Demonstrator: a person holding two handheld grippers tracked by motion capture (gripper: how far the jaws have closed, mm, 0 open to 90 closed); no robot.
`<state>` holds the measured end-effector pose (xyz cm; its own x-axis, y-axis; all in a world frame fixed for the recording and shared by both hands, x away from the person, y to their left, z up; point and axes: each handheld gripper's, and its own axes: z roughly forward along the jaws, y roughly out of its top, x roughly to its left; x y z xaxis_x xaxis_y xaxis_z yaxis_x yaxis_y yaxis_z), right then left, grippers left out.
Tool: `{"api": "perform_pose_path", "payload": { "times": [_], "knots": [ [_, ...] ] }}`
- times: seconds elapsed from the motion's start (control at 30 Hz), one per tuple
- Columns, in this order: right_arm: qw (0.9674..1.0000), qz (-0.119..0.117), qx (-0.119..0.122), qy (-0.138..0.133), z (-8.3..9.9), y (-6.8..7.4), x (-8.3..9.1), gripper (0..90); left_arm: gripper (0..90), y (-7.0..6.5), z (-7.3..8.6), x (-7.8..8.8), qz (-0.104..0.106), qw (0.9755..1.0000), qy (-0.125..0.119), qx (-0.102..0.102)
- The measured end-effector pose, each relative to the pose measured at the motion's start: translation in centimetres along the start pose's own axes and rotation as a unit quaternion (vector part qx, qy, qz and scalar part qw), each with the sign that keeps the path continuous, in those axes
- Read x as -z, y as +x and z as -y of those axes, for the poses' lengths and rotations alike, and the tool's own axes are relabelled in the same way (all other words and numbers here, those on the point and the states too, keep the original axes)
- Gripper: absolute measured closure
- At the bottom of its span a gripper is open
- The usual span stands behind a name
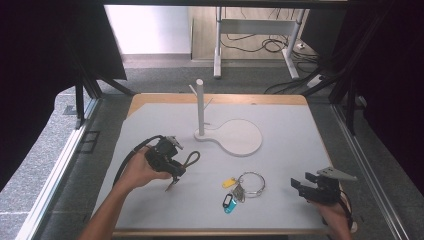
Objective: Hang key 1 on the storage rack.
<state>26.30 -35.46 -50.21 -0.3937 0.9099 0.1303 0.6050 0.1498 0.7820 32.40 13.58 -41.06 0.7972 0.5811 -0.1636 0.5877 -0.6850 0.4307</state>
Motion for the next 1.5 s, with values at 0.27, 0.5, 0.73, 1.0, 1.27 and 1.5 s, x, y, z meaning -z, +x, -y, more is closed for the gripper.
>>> {"api": "perform_pose_path", "payload": {
  "times": [0.27, 0.5, 0.73, 1.0, 1.27, 1.5],
  "knots": [
    [0.9999, -0.007, -0.008, -0.005, -0.1, -0.1, 0.1, 31.4, 67.2, 0.0, -0.4, 1.5, 0.010, 0.9995, -0.029, -0.001],
    [0.9998, -0.011, -0.014, -0.006, 0.0, -0.2, 0.1, 31.7, 67.2, 0.4, -1.1, 2.9, 0.010, 0.9991, -0.042, -0.001],
    [0.9998, -0.011, -0.014, -0.007, 0.0, -0.1, 0.1, 31.7, 67.1, 0.8, -1.3, 4.0, 0.014, 0.9985, -0.054, -0.002],
    [0.9999, -0.013, -0.010, -0.005, 0.0, 0.0, 0.1, 31.8, 67.1, 1.5, -1.7, 4.8, 0.014, 0.9983, -0.057, 0.000],
    [0.9998, -0.014, -0.009, -0.007, 0.0, 0.0, 0.3, 31.8, 67.1, 1.9, -2.4, 5.6, 0.006, 0.9978, -0.065, 0.010],
    [0.9999, -0.015, -0.007, -0.005, 0.0, 0.0, 0.1, 31.9, 67.1, 2.6, -2.9, 5.9, 0.005, 0.9972, -0.072, 0.020]
  ]
}}
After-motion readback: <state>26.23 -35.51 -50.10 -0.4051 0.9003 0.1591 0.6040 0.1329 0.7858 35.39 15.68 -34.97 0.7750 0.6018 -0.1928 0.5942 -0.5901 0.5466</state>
